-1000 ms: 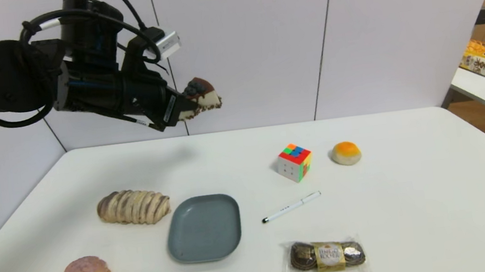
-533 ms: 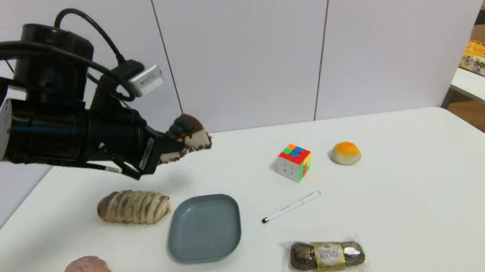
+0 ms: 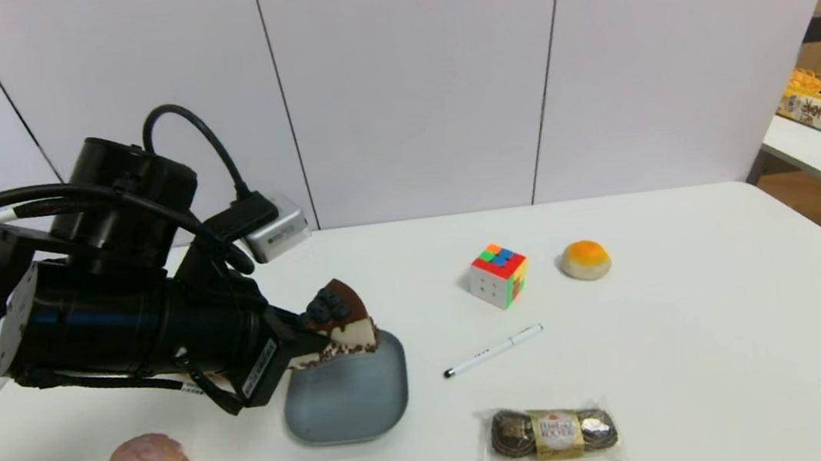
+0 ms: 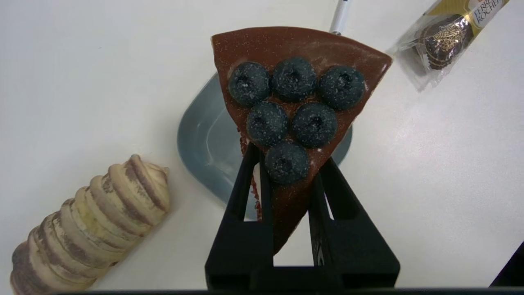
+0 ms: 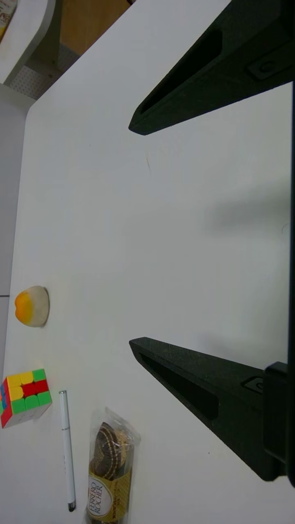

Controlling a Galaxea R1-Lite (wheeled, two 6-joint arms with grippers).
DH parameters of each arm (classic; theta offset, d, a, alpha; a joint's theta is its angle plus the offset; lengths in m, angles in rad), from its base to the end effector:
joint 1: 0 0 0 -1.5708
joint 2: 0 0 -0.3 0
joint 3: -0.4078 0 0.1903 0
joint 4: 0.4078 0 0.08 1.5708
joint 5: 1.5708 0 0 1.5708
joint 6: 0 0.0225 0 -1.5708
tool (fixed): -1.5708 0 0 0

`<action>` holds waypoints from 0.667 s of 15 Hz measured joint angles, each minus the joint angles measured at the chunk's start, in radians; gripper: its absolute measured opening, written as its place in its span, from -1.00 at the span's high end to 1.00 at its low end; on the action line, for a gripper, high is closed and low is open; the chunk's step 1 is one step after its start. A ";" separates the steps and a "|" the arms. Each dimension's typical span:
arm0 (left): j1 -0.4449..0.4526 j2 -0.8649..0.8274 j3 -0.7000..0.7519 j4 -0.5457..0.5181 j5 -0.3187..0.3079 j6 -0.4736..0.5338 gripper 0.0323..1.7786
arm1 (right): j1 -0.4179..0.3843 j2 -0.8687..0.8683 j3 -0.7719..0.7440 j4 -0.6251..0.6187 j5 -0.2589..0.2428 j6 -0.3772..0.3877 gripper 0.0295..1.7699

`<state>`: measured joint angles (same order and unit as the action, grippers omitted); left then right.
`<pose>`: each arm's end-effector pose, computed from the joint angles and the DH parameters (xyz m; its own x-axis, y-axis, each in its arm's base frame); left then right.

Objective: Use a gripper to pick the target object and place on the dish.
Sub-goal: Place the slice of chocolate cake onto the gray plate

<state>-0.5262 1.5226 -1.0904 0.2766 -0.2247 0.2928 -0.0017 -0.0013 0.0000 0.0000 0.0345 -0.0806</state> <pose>0.2164 -0.1315 0.2287 0.5280 -0.5644 -0.6346 0.7713 0.6314 0.0803 -0.0229 0.0008 0.0754 0.9995 0.0328 0.0013 -0.0326 0.9962 -0.0806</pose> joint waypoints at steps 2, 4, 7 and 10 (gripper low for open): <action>-0.010 0.028 0.015 -0.051 0.000 0.002 0.70 | 0.000 0.000 0.000 0.000 0.000 0.001 -0.93; -0.014 0.062 0.047 -0.117 0.000 0.000 0.70 | 0.000 0.000 0.000 0.000 0.000 0.000 -0.93; -0.015 0.116 0.096 -0.148 0.000 -0.004 0.70 | 0.000 0.000 0.000 0.000 0.000 0.000 -0.93; -0.013 0.162 0.113 -0.152 0.001 -0.004 0.70 | 0.000 0.000 0.000 0.000 0.000 0.000 -0.93</action>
<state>-0.5396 1.6843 -0.9770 0.1245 -0.2240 0.2885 -0.0017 -0.0013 0.0000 0.0000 0.0349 -0.0806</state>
